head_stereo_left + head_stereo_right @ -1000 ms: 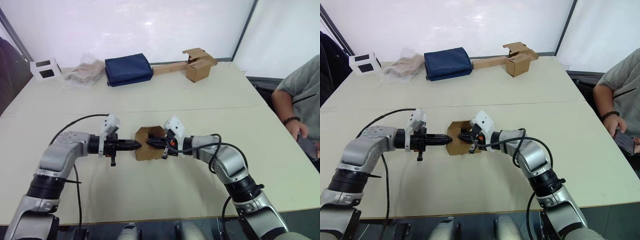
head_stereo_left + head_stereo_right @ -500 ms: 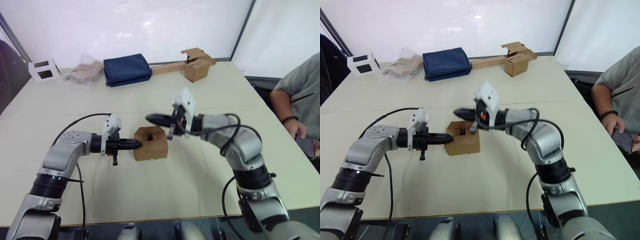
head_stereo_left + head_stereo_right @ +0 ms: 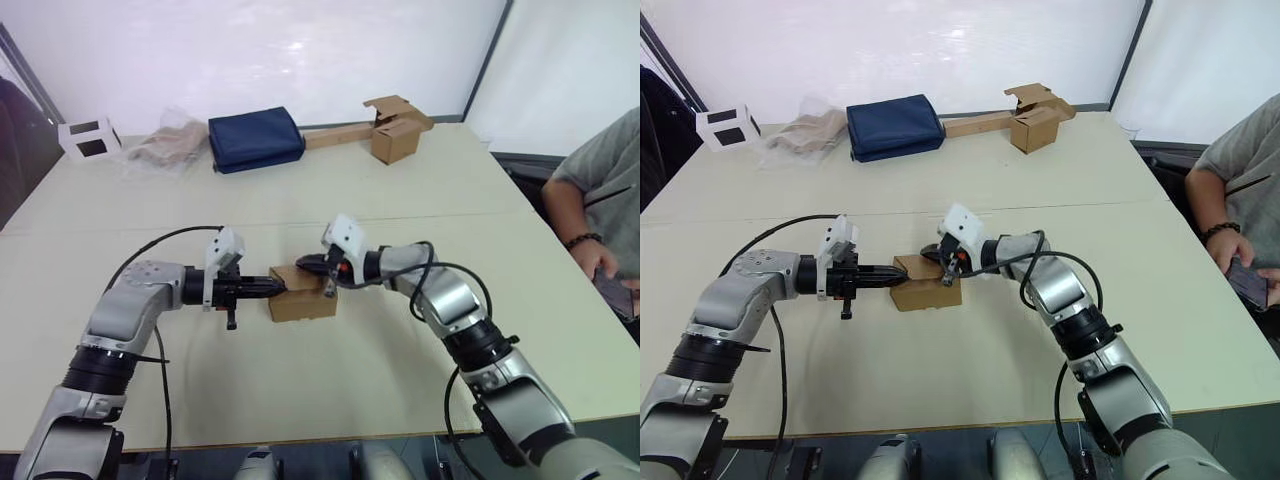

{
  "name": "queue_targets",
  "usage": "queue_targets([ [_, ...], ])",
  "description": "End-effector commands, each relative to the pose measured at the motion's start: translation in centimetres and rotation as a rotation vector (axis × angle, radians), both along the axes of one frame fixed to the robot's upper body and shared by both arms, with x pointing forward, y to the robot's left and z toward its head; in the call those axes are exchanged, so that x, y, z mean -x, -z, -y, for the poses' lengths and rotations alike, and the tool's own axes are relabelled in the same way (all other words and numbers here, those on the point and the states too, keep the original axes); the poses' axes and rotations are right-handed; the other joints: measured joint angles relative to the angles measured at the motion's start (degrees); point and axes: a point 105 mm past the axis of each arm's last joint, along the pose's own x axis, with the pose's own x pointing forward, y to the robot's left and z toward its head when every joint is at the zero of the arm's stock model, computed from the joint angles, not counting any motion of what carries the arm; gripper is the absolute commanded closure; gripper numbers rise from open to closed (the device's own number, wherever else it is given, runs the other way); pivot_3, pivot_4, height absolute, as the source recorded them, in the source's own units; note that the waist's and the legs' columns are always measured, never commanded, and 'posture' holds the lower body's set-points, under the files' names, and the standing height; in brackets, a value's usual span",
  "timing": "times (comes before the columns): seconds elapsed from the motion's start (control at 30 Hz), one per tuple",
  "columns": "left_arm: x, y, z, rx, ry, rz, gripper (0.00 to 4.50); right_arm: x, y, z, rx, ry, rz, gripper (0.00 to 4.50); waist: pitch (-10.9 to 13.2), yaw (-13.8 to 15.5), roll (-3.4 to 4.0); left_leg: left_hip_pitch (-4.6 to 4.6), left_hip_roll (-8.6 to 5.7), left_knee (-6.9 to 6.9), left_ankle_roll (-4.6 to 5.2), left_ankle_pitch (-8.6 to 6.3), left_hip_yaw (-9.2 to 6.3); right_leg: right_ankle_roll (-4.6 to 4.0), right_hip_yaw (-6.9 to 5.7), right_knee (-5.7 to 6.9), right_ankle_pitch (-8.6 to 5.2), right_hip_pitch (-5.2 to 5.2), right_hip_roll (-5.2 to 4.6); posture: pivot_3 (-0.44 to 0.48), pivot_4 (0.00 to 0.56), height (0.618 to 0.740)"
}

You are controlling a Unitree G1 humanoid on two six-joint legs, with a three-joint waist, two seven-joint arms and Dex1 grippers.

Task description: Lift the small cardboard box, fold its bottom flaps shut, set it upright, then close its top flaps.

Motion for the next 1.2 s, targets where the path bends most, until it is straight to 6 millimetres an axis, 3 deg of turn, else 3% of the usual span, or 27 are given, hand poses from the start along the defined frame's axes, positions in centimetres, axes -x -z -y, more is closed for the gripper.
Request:
queue_targets([
  [0.03, -0.2, -1.0, 0.1, 0.000, 0.005, 0.029, 4.40, 0.6, 0.5, 0.0, 0.011, -0.011, 0.002, 4.50, 0.0, 0.0, 0.00, 0.00, 0.00, 0.00, 0.00, 0.00, -0.01, 0.00, 0.00, 0.00, 0.00, 0.00, 0.00, 0.000, 0.150, 0.740],
  [0.17, -0.4, -2.6, -0.4, 0.028, 0.009, 0.045, 4.40, 0.5, 1.3, 0.2, 0.031, 0.009, 0.009, 4.50, 0.0, 0.0, 0.00, 0.00, 0.00, 0.00, 0.00, 0.00, -0.01, 0.00, -0.01, 0.00, 0.00, 0.01, 0.00, 0.000, 0.150, 0.740],
  [0.27, -1.5, -4.9, -0.3, 0.095, -0.017, 0.070, 4.40, 0.7, 0.6, 0.0, -0.005, 0.011, 0.010, 4.50, 0.0, 0.1, -0.01, 0.00, 0.00, 0.01, 0.00, 0.00, -0.01, 0.00, -0.02, 0.00, 0.00, 0.02, 0.00, 0.000, 0.150, 0.740],
  [0.33, -2.3, -5.3, 0.1, 0.098, -0.026, 0.089, 4.40, 1.0, 0.0, 0.0, -0.026, 0.012, 0.013, 4.50, 0.0, 0.1, -0.01, 0.00, 0.00, 0.02, 0.00, 0.00, -0.02, 0.00, -0.03, 0.00, 0.00, 0.03, 0.00, 0.000, 0.150, 0.740],
  [0.67, -4.2, -1.5, 3.3, 0.021, 0.009, 0.080, 4.40, 3.4, -2.2, 0.5, -0.059, -0.024, 0.030, 4.50, 0.0, 0.0, -0.01, -0.03, -0.01, 0.00, 0.00, 0.00, -0.02, 0.00, -0.03, -0.03, 0.00, -0.02, 0.00, 0.000, 0.150, 0.740],
  [0.97, -3.9, -1.4, 3.7, 0.026, 0.032, 0.080, 4.40, 5.6, -1.2, 0.5, -0.044, -0.064, -0.069, 4.50, 0.0, 0.0, -0.01, -0.03, -0.01, 0.01, 0.00, 0.00, -0.02, 0.00, -0.02, -0.03, 0.00, 0.00, 0.00, 0.000, 0.150, 0.740],
  [1.2, -3.4, -1.6, 3.7, 0.032, 0.036, 0.081, 4.40, 4.4, 0.1, 1.0, 0.014, -0.013, -0.052, 4.50, 0.0, 0.1, -0.01, -0.03, -0.01, 0.01, 0.00, 0.00, -0.02, 0.00, -0.02, -0.03, 0.00, 0.00, 0.00, 0.000, 0.150, 0.740],
])
